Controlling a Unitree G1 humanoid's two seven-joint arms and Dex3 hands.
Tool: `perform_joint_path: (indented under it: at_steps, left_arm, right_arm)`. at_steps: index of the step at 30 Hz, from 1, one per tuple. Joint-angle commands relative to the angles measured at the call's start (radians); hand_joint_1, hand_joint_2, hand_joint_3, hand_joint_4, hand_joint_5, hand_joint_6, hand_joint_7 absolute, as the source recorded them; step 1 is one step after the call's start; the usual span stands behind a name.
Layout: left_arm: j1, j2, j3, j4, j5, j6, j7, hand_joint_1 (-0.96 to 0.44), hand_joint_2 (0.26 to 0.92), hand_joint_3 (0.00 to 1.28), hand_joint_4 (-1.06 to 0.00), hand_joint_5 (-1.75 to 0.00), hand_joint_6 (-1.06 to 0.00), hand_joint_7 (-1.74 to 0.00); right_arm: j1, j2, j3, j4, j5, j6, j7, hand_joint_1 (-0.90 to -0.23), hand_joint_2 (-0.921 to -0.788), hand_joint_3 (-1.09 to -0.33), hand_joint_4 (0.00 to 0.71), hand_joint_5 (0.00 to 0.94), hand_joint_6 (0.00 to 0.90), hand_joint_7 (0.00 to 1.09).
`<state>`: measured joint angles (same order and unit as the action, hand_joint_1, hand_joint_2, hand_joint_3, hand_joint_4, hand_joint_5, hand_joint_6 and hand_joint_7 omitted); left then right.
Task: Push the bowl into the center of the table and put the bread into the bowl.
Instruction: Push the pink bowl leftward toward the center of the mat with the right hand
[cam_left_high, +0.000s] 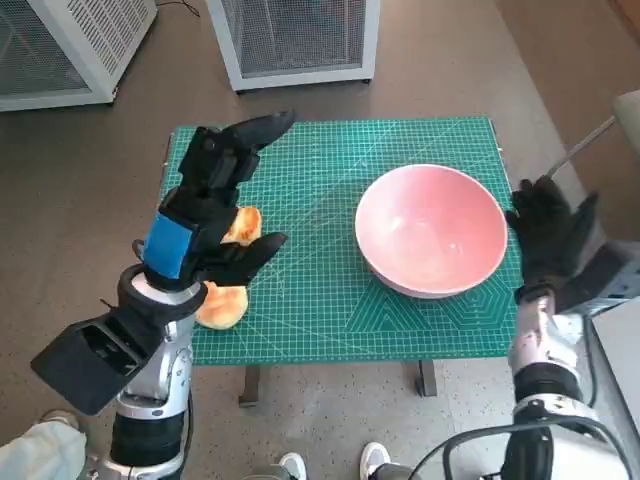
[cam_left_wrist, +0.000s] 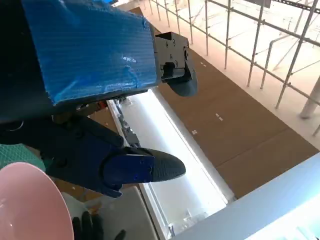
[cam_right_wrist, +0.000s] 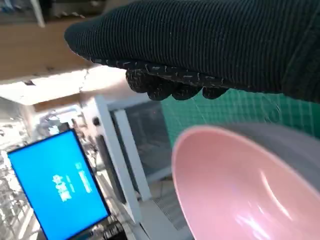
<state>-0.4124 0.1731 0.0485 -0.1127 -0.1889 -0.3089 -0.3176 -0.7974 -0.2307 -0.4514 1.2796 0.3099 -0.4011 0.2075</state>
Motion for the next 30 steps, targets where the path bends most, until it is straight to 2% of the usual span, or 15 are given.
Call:
perform_joint_path:
  at_steps: [1,9,14,23,30]
  left_arm:
    - [0.011,0.01,0.007,-0.008,0.003,-0.005,-0.001,-0.51,0.921,0.39,-0.01,-0.56,0.0,-0.8]
    - [0.015,0.016,0.012,-0.013,0.001,-0.002,0.002,-0.51,0.921,0.39,-0.02,-0.55,0.0,-0.81]
    - [0.02,0.017,0.013,-0.017,0.005,-0.007,0.006,-0.51,0.921,0.39,-0.03,-0.54,0.0,-0.82]
    - [0.037,0.024,0.02,-0.036,0.012,-0.008,0.013,-0.52,0.921,0.39,-0.04,-0.52,0.0,-0.82]
    - [0.051,0.032,0.036,-0.048,0.01,-0.007,0.013,-0.52,0.921,0.38,-0.1,-0.42,0.0,-0.83]
  right_arm:
    - [0.002,0.034,-0.011,0.017,0.007,0.034,-0.008,-0.28,-0.921,-0.585,0.431,0.007,0.227,0.47]
    - [-0.033,0.07,-0.023,0.02,0.013,0.062,-0.002,-0.298,-0.921,-0.563,0.455,0.017,0.249,0.47]
    - [-0.056,0.096,-0.031,0.021,0.017,0.072,0.007,-0.301,-0.921,-0.559,0.444,0.009,0.247,0.46]
    - [-0.096,0.135,-0.029,0.027,0.013,0.085,0.013,-0.291,-0.921,-0.576,0.43,0.005,0.252,0.47]
    - [-0.126,0.156,-0.03,0.034,0.01,0.106,0.003,-0.281,-0.921,-0.598,0.444,0.011,0.259,0.49]
